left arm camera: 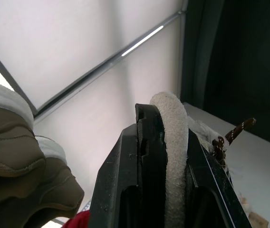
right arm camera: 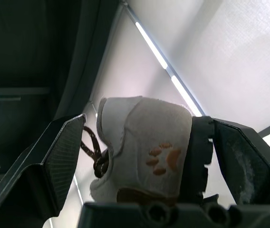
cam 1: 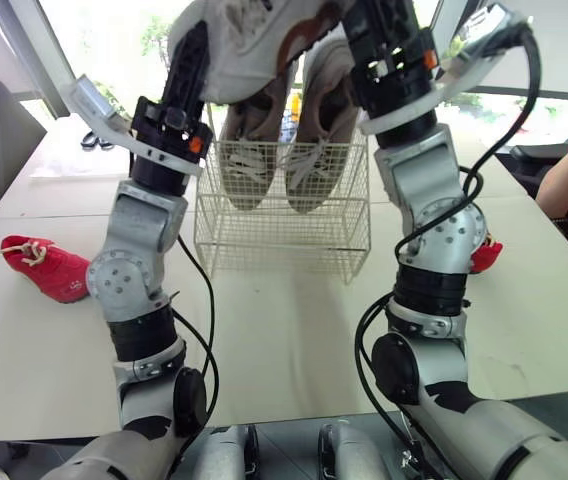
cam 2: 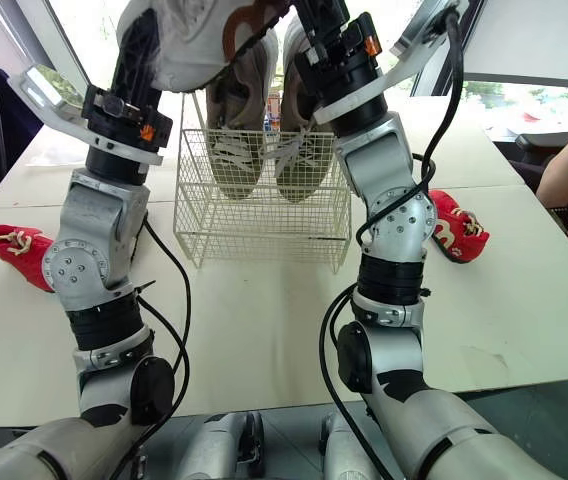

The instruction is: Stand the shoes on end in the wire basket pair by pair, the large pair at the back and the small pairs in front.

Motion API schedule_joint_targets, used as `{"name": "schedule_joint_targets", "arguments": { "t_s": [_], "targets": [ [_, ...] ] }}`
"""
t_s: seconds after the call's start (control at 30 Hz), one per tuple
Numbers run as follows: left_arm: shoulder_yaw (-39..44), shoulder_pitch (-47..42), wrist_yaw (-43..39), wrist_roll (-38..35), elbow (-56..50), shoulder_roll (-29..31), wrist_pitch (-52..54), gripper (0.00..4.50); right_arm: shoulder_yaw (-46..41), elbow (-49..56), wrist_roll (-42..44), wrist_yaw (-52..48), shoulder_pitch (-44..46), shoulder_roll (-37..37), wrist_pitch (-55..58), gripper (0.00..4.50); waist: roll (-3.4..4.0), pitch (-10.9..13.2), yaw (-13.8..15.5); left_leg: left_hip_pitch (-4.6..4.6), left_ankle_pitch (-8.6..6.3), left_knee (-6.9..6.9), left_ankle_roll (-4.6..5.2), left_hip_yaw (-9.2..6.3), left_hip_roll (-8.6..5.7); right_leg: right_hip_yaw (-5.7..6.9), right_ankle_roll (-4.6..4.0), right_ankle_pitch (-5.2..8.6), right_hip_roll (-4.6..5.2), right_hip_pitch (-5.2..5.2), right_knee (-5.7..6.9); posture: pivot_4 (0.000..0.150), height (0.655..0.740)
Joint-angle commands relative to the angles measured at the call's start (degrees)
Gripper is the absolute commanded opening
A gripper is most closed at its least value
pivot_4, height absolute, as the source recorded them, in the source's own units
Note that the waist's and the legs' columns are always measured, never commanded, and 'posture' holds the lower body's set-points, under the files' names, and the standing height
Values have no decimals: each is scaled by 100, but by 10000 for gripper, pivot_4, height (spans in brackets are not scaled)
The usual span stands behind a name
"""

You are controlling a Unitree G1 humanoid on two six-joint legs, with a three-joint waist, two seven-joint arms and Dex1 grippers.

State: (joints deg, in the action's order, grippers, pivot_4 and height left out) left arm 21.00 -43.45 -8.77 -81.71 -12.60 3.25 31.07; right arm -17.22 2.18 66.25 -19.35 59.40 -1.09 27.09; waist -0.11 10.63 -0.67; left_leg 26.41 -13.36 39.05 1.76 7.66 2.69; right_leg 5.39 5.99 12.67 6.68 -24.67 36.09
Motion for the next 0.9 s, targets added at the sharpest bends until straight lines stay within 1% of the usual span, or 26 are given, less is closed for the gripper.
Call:
{"name": "schedule_joint_targets", "arguments": {
  "t_s": [0.03,0.1,0.13,0.2,0.27,0.33,0.37,0.43,0.47,0.53,0.57,0.63,0.7,0.77,0.8,0.83,0.9],
  "targets": [
    [-216,38,-56,218,-164,47,-72,2691,129,172,-80,30,252,40,-60,44434,0,0,-1,0,0,0,0,0,0,0,0,0,0,0,0,1500,7351],
    [-243,47,-62,297,-149,47,-112,2691,180,148,-179,54,248,57,-49,44434,0,0,1,1,0,-1,0,0,0,0,0,0,0,-1,0,1500,7351],
    [-251,48,-64,317,-145,47,-126,2691,193,135,-218,67,248,57,-48,42131,0,0,1,1,0,-1,0,0,0,0,0,0,0,-1,-1,1500,7351],
    [-264,49,-69,343,-137,52,-150,2691,199,120,-285,83,249,48,-67,36533,0,0,2,1,0,-1,0,0,0,0,0,0,0,-1,-1,1500,7351],
    [-278,61,-77,351,-140,61,-160,2691,202,121,-317,82,247,40,-73,27456,0,0,-1,1,0,-1,0,0,1,0,0,0,0,-1,-1,1500,7351],
    [-297,92,-82,362,-165,73,-156,2691,223,143,-330,76,234,33,-58,19883,0,0,-3,1,0,-1,0,0,1,0,0,0,0,-1,-1,1500,7351],
    [-314,125,-88,350,-191,93,-128,2691,233,158,-327,74,232,32,-40,17488,0,0,-6,1,0,-1,0,0,1,1,0,0,0,-1,-2,1500,7351],
    [-356,202,-98,382,-253,186,-66,13118,228,178,-293,72,246,32,-7,16972,0,0,-12,1,0,-2,0,0,1,0,0,0,0,-1,-2,1500,7351],
    [-371,238,-92,392,-288,232,-45,16859,225,184,-287,73,254,35,2,16972,0,0,-14,0,0,-4,0,0,2,0,0,0,0,-1,-2,1500,7351],
    [-391,317,35,592,-352,416,-22,27164,206,187,-290,54,294,55,10,16972,0,0,-14,0,-1,-4,1,-1,2,1,-1,0,0,-2,-1,1500,7351],
    [-369,396,68,652,-416,576,33,30921,179,172,-296,13,348,101,3,16972,1,0,-13,1,-2,-4,3,0,2,1,-1,0,0,-3,-1,1500,7351],
    [-340,558,71,736,-555,867,138,30921,103,109,-288,-72,481,242,-10,16972,1,1,-13,2,-7,-5,10,-1,3,0,-1,0,0,-5,-2,1500,7351],
    [-314,792,114,826,-760,1222,279,30921,-74,-84,-253,-299,729,605,-6,16972,3,2,-15,4,-6,-6,9,-1,3,0,-1,0,1,-8,-2,1500,7351],
    [-303,1073,166,939,-1047,1612,432,30921,-146,-359,-368,-717,971,1125,36,16972,3,2,1,6,-6,-7,8,-1,3,-1,-1,1,2,-11,-1,1500,7351],
    [-279,1202,206,915,-1173,1758,497,30921,-137,-493,-439,-998,1051,1390,70,16972,3,2,6,7,-6,-7,9,-1,3,-1,-1,1,2,-12,-3,1500,7351],
    [-244,1465,218,896,-1421,2055,669,30921,-15,-777,-728,-1665,1141,1933,56,16972,3,2,9,8,-7,-8,9,-1,3,-1,-2,1,3,-12,-5,1500,7351],
    [-178,1854,201,834,-1773,2521,905,30921,240,-1259,-1243,-2669,1285,2674,-94,16972,3,2,-9,9,-17,-11,24,-2,3,-1,-2,1,5,-13,-12,1500,7351]
  ]
}}
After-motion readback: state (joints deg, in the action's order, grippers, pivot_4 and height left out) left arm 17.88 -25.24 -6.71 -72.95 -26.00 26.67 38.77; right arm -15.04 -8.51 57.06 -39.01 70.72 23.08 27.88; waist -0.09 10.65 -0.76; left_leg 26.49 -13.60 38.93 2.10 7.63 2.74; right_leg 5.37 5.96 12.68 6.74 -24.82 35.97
